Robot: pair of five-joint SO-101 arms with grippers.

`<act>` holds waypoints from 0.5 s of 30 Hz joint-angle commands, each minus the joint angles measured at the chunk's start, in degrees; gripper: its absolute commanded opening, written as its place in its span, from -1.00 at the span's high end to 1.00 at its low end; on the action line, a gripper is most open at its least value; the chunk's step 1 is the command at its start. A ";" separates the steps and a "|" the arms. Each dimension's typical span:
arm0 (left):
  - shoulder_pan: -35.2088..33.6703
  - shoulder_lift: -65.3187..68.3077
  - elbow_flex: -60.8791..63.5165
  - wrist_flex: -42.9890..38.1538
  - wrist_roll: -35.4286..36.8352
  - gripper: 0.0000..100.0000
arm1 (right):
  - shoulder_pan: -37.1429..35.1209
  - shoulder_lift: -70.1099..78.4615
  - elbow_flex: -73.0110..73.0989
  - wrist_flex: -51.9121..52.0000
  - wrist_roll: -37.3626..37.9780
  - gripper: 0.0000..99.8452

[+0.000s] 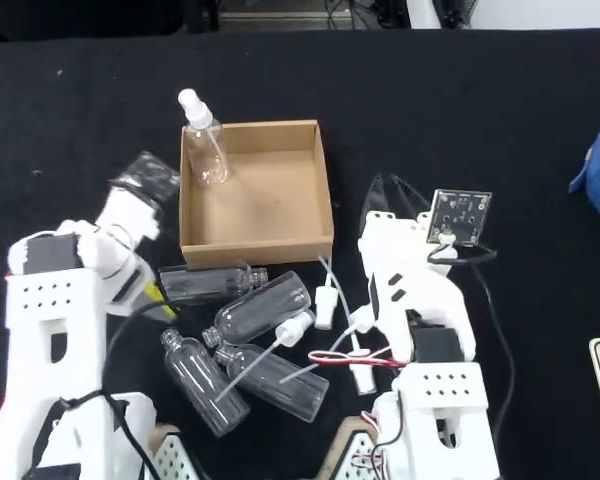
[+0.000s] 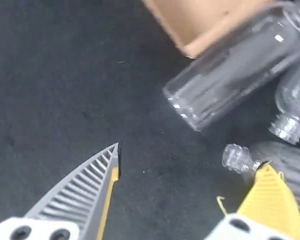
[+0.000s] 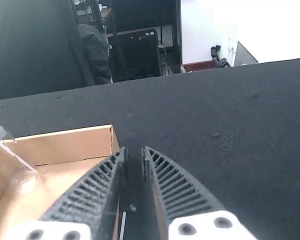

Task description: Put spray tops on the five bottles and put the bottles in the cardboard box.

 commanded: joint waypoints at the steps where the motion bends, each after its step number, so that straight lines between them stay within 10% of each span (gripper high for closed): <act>1: 2.24 0.00 0.13 -2.73 -2.11 0.45 | -1.14 -1.19 -0.66 -1.58 0.35 0.93; 15: 0.84 -0.70 8.84 -14.15 -1.05 0.46 | -1.14 -1.19 -0.66 -1.58 0.26 0.93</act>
